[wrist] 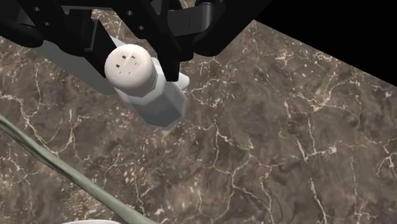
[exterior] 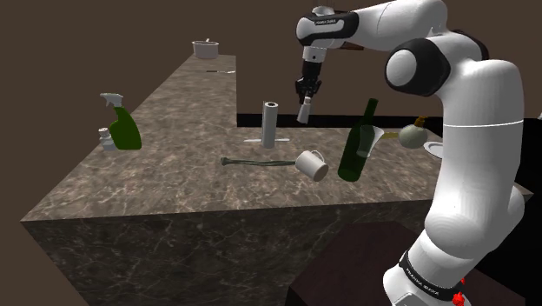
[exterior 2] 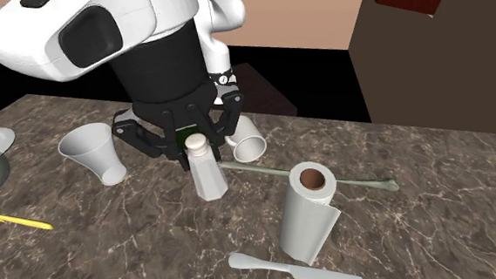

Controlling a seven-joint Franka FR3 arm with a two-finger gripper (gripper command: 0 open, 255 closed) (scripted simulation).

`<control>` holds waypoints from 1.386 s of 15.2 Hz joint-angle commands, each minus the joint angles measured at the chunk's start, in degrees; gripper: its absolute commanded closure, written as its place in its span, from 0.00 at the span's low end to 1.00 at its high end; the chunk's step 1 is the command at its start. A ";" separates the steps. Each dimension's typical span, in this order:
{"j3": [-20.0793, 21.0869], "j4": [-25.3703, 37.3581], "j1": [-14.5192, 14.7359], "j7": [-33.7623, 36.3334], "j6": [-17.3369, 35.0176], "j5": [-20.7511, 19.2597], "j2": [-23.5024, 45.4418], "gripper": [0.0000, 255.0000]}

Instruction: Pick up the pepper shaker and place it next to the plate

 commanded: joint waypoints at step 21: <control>-5.70 -20.45 -7.11 -13.35 1.13 -3.33 -18.68 1.00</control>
